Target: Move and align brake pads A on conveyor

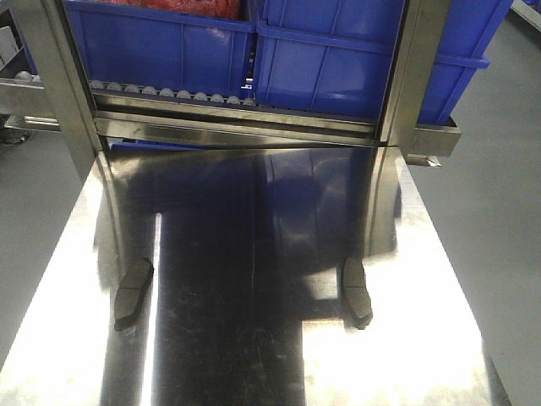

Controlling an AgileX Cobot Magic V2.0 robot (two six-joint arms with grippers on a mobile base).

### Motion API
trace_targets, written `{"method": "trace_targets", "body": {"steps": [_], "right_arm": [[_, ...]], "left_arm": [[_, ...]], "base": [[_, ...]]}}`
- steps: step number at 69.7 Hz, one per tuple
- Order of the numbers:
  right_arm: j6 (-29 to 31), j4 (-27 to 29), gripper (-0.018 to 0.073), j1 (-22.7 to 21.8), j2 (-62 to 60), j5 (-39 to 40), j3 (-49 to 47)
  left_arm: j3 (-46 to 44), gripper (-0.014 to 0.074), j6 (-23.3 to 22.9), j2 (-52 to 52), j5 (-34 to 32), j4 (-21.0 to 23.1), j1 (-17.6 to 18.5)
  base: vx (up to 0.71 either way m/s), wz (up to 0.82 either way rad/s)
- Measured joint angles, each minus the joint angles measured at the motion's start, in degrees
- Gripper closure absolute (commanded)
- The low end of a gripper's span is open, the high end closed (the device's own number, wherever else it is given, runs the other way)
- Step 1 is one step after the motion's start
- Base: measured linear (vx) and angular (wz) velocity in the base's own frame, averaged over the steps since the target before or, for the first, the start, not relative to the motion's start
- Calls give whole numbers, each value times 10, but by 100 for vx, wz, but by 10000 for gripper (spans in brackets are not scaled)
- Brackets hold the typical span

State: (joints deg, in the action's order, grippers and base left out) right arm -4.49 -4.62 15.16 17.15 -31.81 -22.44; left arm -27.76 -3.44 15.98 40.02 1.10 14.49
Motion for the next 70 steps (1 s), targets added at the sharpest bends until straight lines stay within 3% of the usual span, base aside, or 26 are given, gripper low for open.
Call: {"method": "trace_targets", "body": {"steps": [7,12,18,29,33,50,70], "right_arm": [[0,0,563,0,0,0,0],[0,0,563,0,0,0,0],[0,0,563,0,0,0,0],[0,0,563,0,0,0,0],[0,0,563,0,0,0,0],[0,0,563,0,0,0,0],[0,0,563,0,0,0,0]], "left_arm": [[0,568,0,0,0,0,0],[0,493,0,0,0,0,0],[0,328,0,0,0,0,0],[0,-52,0,0,0,0,0],[0,-134,0,0,0,0,0],[0,-103,-2,13,-24,2,0],[-68,-87,-32,265,-50,2,0]], "base": [[0,0],[0,0],[0,0],[0,0],[0,0],[0,0],[0,0]]}}
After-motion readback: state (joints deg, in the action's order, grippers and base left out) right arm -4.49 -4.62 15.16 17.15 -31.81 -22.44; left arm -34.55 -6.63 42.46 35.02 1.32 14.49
